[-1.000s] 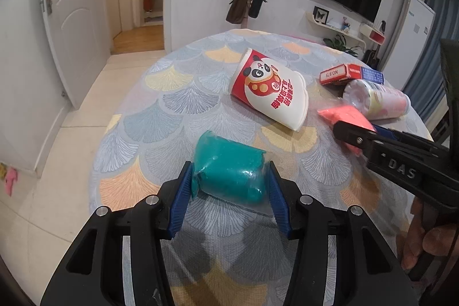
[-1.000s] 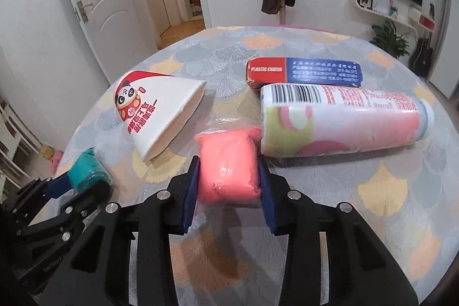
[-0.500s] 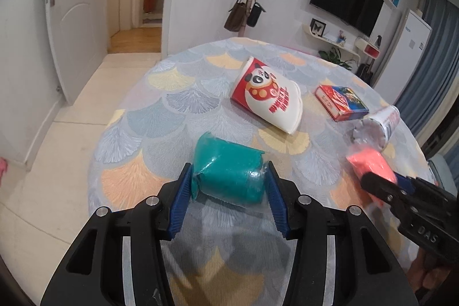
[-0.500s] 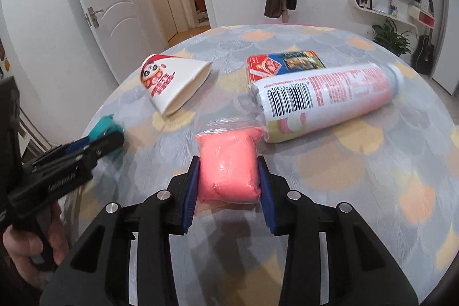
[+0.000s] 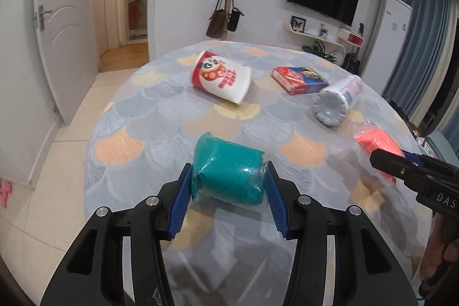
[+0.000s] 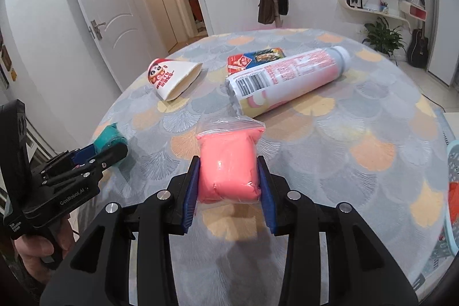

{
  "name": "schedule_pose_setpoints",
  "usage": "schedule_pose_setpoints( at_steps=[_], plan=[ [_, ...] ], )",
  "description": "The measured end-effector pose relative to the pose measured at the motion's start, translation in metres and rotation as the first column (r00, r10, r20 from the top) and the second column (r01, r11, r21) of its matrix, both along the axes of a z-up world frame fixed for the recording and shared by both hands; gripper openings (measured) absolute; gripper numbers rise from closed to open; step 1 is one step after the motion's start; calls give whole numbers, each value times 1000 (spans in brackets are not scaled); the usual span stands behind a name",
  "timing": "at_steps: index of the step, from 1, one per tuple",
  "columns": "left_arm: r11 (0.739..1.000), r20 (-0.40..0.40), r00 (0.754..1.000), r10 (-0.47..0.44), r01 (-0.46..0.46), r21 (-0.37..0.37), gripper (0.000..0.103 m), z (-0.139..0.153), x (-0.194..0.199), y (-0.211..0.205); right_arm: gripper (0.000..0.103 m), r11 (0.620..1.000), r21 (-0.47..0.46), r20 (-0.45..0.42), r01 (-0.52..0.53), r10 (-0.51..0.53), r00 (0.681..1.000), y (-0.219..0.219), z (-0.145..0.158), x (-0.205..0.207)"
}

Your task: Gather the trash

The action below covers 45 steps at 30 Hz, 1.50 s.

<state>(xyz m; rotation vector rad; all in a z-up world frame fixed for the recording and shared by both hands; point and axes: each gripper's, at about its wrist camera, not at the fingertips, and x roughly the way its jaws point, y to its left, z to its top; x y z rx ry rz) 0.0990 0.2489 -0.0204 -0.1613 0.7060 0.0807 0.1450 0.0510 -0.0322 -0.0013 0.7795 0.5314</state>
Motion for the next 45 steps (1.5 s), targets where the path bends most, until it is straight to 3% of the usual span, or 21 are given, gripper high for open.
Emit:
schedule_pose_setpoints(
  at_steps=[18, 32, 45],
  plan=[
    [995, 77, 993, -89, 86, 44, 47, 50, -27, -64, 35, 997, 56, 65, 45, -49, 997, -60, 20, -28],
    [984, 80, 983, -166, 160, 81, 47, 61, -16, -117, 35, 987, 121, 76, 107, -116, 990, -113, 21, -26],
    [956, 59, 958, -281, 273, 108, 47, 58, 16, -186, 35, 962, 178, 59, 208, -222, 973, -185, 12, -11]
  ],
)
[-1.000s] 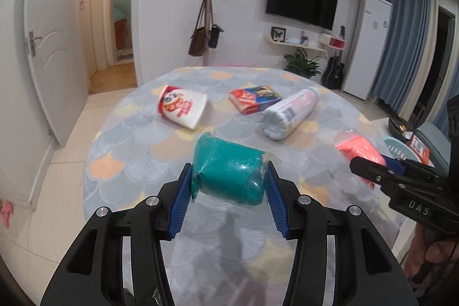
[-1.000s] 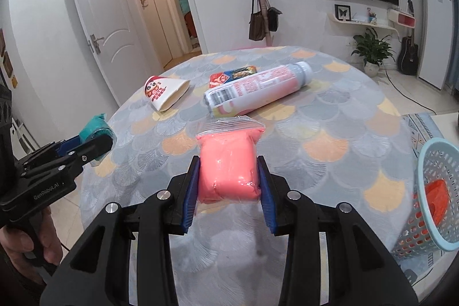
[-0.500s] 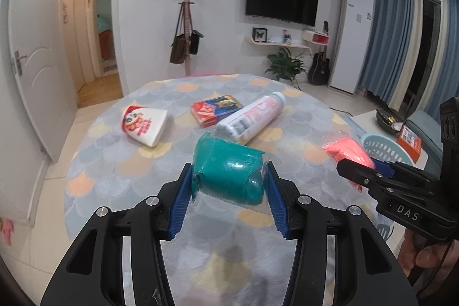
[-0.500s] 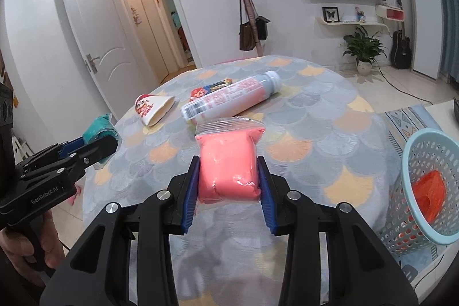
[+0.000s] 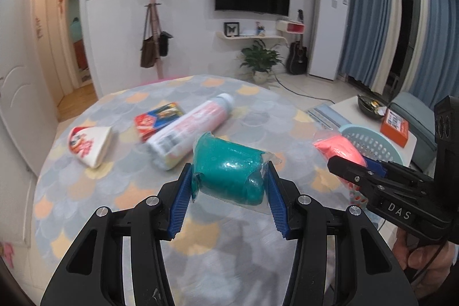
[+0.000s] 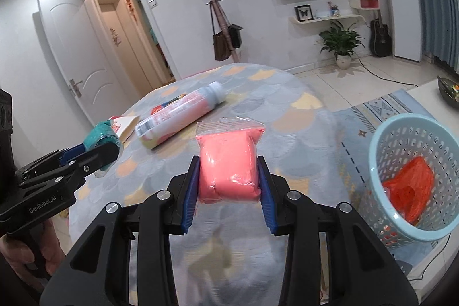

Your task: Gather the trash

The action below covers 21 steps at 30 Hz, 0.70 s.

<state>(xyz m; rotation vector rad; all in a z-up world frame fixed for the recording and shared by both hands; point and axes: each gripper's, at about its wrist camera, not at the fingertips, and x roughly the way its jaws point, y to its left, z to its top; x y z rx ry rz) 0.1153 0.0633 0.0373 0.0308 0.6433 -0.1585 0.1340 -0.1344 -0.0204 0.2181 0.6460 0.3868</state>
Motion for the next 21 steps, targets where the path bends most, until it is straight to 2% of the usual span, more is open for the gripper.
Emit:
schedule_pose_setpoints(
  at_steps=[12, 21],
  plan=[
    [994, -15, 994, -109, 109, 17, 47, -5, 26, -71, 35, 992, 33, 8, 119, -119, 993, -71, -6, 9],
    [971, -62, 969, -238, 238, -5, 47, -20, 56, -138, 35, 955, 37, -11, 294, -293, 956, -155, -22, 11]
  ],
)
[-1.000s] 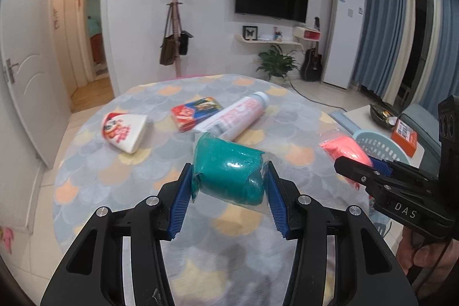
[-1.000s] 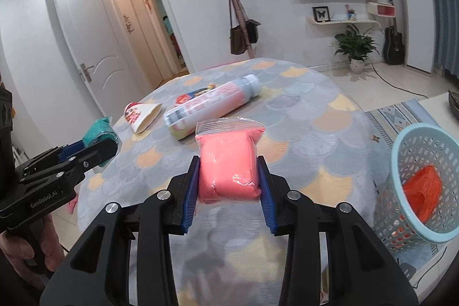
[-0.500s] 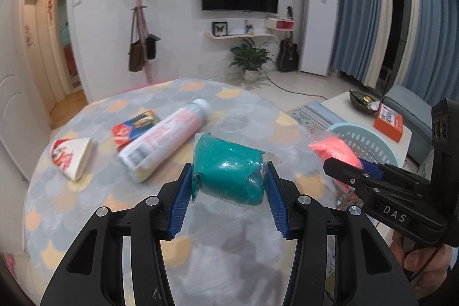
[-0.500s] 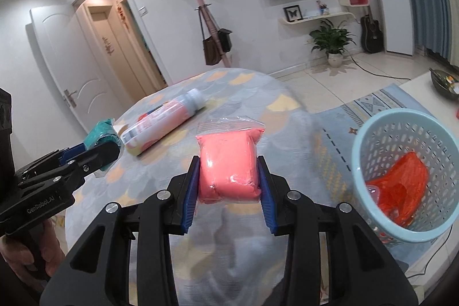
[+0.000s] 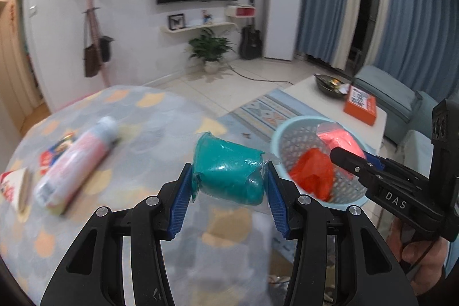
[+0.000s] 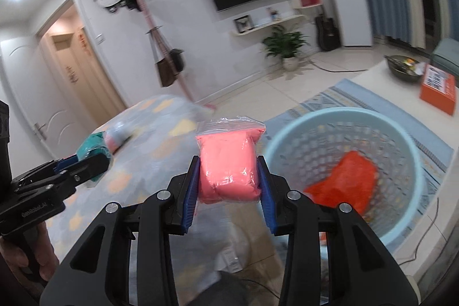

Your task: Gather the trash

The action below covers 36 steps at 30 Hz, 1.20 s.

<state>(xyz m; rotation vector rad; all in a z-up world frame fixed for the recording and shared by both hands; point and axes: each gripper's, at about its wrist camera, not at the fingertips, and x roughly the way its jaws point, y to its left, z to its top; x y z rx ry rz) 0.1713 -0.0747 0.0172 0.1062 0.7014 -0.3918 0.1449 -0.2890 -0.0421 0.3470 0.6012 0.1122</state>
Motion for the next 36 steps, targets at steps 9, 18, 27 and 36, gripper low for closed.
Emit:
schedule_pose_setpoints(
  at_steps=[9, 18, 27, 36],
  plan=[
    [988, -35, 988, -150, 151, 17, 47, -18, 35, -84, 35, 991, 10, -50, 133, -133, 990, -71, -29, 1],
    [976, -101, 974, -201, 208, 64, 48, -53, 61, -146, 36, 975, 36, -95, 218, -214, 972, -117, -55, 0],
    [966, -197, 956, -216, 239, 101, 58, -78, 76, -169, 39, 966, 59, -104, 251, -244, 964, -140, -63, -13],
    [966, -174, 967, -184, 211, 149, 68, -66, 70, -160, 42, 968, 71, -103, 241, -233, 967, -133, -59, -17]
  ],
)
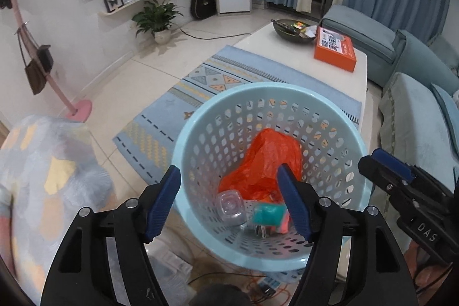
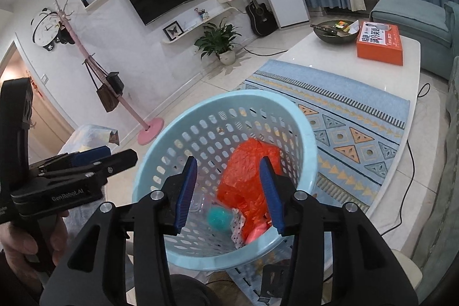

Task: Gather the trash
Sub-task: 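Open both tools over the blue basket to drop the teal and pink packets, then move both tools back over the table toward the paper cup and bottle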

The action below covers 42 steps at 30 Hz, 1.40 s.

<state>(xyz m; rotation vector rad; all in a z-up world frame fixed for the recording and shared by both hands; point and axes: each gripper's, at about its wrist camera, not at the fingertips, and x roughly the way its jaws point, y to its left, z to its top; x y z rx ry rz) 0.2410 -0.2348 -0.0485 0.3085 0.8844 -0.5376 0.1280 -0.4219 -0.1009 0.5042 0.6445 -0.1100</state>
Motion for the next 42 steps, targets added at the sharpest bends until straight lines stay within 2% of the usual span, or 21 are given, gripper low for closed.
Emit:
schedule_pose_setpoints(
  at_steps=[8, 12, 16, 18, 20, 22, 23, 24, 25, 28, 29, 31, 34, 38, 42],
  plan=[
    [996, 30, 996, 79, -78, -37, 68, 30, -19, 51, 49, 997, -10, 5, -72, 72, 997, 43, 14, 5],
    [985, 76, 983, 164, -160, -61, 68, 54, -33, 109, 51, 991, -29, 13, -132, 132, 991, 79, 27, 11],
    [952, 97, 950, 297, -286, -111, 68, 79, -43, 187, 55, 976, -50, 36, -213, 215, 976, 127, 42, 18],
    [921, 145, 910, 387, -376, -103, 69, 91, -50, 234, 58, 964, -60, 50, -260, 263, 964, 155, 50, 21],
    [880, 195, 859, 474, -468, -80, 70, 100, -54, 274, 60, 953, -63, 59, -298, 301, 952, 177, 55, 22],
    [808, 251, 778, 577, -587, -38, 73, 102, -57, 329, 62, 938, -60, 65, -342, 345, 936, 203, 61, 25],
    [778, 269, 747, 608, -629, -13, 74, 101, -56, 346, 63, 929, -59, 66, -365, 368, 927, 217, 64, 26],
    [749, 282, 721, 632, -662, 13, 76, 98, -55, 364, 63, 923, -60, 68, -380, 384, 921, 226, 66, 27],
    [728, 291, 706, 645, -684, 45, 78, 90, -52, 384, 63, 911, -65, 68, -407, 411, 909, 243, 69, 27],
    [684, 277, 702, 657, -709, 173, 78, 59, -36, 423, 65, 884, -82, 63, -459, 465, 883, 277, 76, 27],
    [670, 266, 697, 666, -715, 197, 78, 47, -30, 434, 65, 873, -91, 60, -479, 485, 872, 290, 79, 27],
    [658, 263, 686, 679, -726, 197, 78, 37, -25, 444, 65, 856, -109, 54, -504, 512, 857, 307, 81, 25],
    [668, 251, 698, 671, -716, 202, 78, 27, -13, 449, 66, 831, -131, 42, -541, 550, 834, 334, 85, 26],
    [668, 285, 700, 654, -712, 215, 80, 21, 4, 451, 67, 813, -129, 29, -568, 576, 817, 358, 85, 28],
    [681, 238, 698, 676, -714, 162, 80, 20, 11, 472, 78, 821, -69, 3, -566, 568, 823, 382, 82, 49]
  ],
)
